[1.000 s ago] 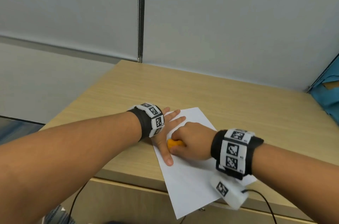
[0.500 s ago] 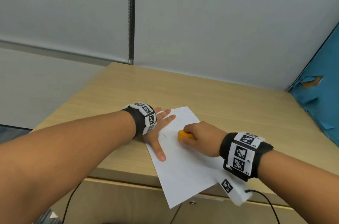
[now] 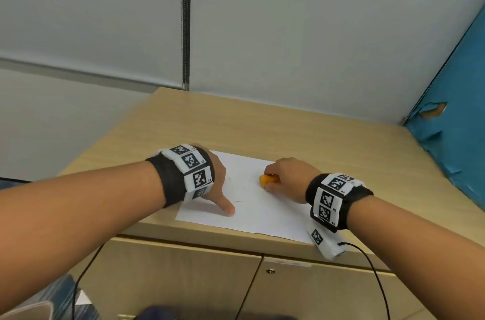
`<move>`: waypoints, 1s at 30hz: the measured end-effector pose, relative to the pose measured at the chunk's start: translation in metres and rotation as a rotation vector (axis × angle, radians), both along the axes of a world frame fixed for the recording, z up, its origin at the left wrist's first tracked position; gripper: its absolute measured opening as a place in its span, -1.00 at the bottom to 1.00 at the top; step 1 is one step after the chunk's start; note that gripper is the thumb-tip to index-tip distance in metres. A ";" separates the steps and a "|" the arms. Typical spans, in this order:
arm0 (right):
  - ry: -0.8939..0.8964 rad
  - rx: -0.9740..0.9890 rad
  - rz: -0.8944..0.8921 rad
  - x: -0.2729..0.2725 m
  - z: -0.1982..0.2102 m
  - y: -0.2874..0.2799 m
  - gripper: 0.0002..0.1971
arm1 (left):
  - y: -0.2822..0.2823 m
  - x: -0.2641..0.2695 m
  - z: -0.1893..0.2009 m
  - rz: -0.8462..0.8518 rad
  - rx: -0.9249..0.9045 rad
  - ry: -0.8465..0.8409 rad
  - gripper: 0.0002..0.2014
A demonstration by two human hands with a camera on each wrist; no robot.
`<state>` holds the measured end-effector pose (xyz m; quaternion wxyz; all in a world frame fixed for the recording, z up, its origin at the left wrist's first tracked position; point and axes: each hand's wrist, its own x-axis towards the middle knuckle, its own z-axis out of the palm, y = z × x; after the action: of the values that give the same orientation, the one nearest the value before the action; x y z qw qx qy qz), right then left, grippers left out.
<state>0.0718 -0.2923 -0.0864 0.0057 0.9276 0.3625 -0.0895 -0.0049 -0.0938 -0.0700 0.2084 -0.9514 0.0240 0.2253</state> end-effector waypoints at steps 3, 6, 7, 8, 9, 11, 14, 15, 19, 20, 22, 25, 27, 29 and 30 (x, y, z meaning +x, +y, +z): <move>0.001 0.016 0.009 0.005 0.000 0.003 -0.79 | 0.007 0.018 0.005 -0.005 -0.082 -0.006 0.20; -0.038 0.040 0.021 0.006 0.002 0.009 -0.78 | 0.013 0.032 -0.002 -0.036 -0.191 0.063 0.33; -0.051 0.040 0.022 0.006 0.002 0.012 -0.76 | 0.016 0.035 -0.007 -0.037 -0.197 0.076 0.36; -0.056 0.037 0.016 0.006 0.002 0.015 -0.74 | 0.021 0.038 -0.014 -0.027 -0.207 0.088 0.40; -0.055 0.037 0.009 0.006 0.002 0.019 -0.71 | 0.025 0.039 -0.021 -0.010 -0.228 0.096 0.44; -0.045 0.045 0.008 0.001 0.005 0.032 -0.65 | 0.034 0.042 -0.033 0.012 -0.271 0.094 0.49; -0.024 -0.049 0.119 -0.018 0.003 0.057 -0.59 | 0.038 0.046 -0.039 0.003 -0.270 0.104 0.51; -0.020 -0.096 0.176 -0.026 0.001 0.064 -0.59 | 0.038 0.048 -0.039 -0.001 -0.267 0.110 0.52; -0.055 -0.122 0.155 -0.011 0.004 0.071 -0.60 | 0.039 0.049 -0.040 0.013 -0.274 0.111 0.49; -0.079 -0.132 0.093 0.001 0.007 0.071 -0.59 | 0.039 0.049 -0.041 0.014 -0.281 0.107 0.48; -0.086 -0.162 0.030 0.012 0.008 0.072 -0.59 | 0.040 0.050 -0.042 0.014 -0.293 0.104 0.49; 0.034 -0.149 0.180 -0.018 0.004 0.079 -0.64 | 0.040 0.049 -0.040 0.004 -0.281 0.110 0.49; 0.088 -0.135 0.265 -0.030 0.003 0.076 -0.66 | 0.041 0.050 -0.040 -0.007 -0.284 0.113 0.48; 0.041 -0.140 0.214 -0.011 0.005 0.078 -0.64 | 0.040 0.049 -0.040 -0.001 -0.282 0.113 0.47; -0.007 -0.147 0.159 0.001 0.007 0.080 -0.62 | 0.041 0.048 -0.040 0.006 -0.286 0.113 0.46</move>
<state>0.0723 -0.2121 -0.0793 0.0821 0.8934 0.4272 -0.1121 0.0430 -0.0532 -0.1100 0.0685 -0.9573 0.0648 0.2733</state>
